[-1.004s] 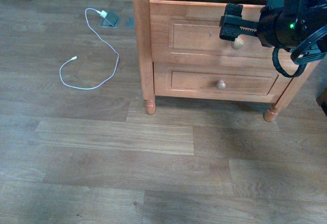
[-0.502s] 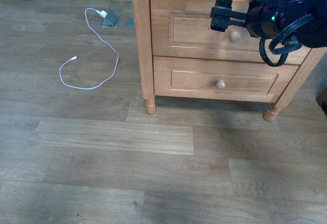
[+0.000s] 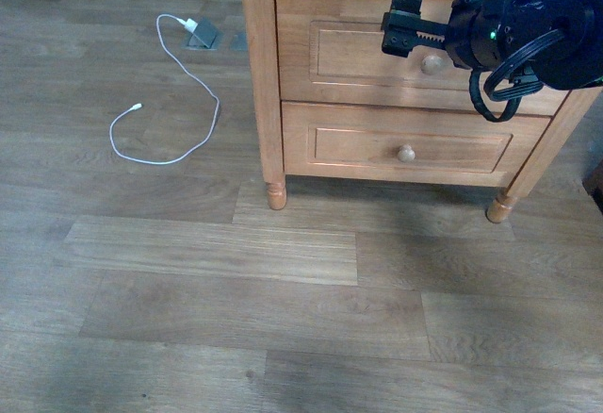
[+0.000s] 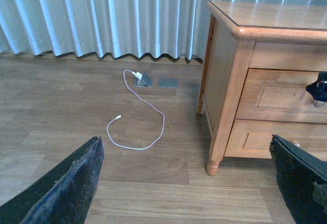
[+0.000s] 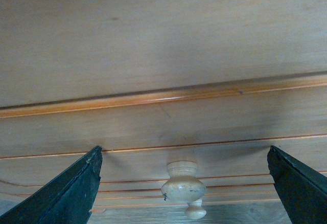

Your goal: Put charger into drawer

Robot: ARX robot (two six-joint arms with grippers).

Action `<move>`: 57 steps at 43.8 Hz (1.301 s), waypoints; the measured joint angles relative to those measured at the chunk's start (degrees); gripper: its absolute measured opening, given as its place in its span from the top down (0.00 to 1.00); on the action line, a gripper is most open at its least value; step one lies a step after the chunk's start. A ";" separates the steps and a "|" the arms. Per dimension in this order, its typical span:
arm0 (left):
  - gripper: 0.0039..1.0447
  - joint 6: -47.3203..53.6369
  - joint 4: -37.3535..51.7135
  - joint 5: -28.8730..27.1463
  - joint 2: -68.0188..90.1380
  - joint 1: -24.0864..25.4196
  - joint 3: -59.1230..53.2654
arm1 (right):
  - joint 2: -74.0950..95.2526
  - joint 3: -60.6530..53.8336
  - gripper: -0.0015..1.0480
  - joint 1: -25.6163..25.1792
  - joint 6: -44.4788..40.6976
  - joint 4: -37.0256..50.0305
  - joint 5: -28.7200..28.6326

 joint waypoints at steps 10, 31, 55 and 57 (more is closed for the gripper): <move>0.06 0.00 0.00 0.00 0.00 0.00 0.00 | -8.35 -8.61 0.08 -0.61 0.20 4.11 -3.02; 0.06 0.00 0.00 0.00 0.00 0.00 0.00 | -61.59 -45.86 0.08 -4.72 -3.91 -4.07 -14.58; 0.06 0.00 0.00 0.00 0.00 0.00 0.00 | -104.08 -57.33 0.08 -6.86 -3.06 -26.62 -16.20; 0.06 0.00 0.00 -0.02 0.00 0.00 0.00 | -103.95 -57.33 0.08 -6.86 -3.06 -26.67 -16.17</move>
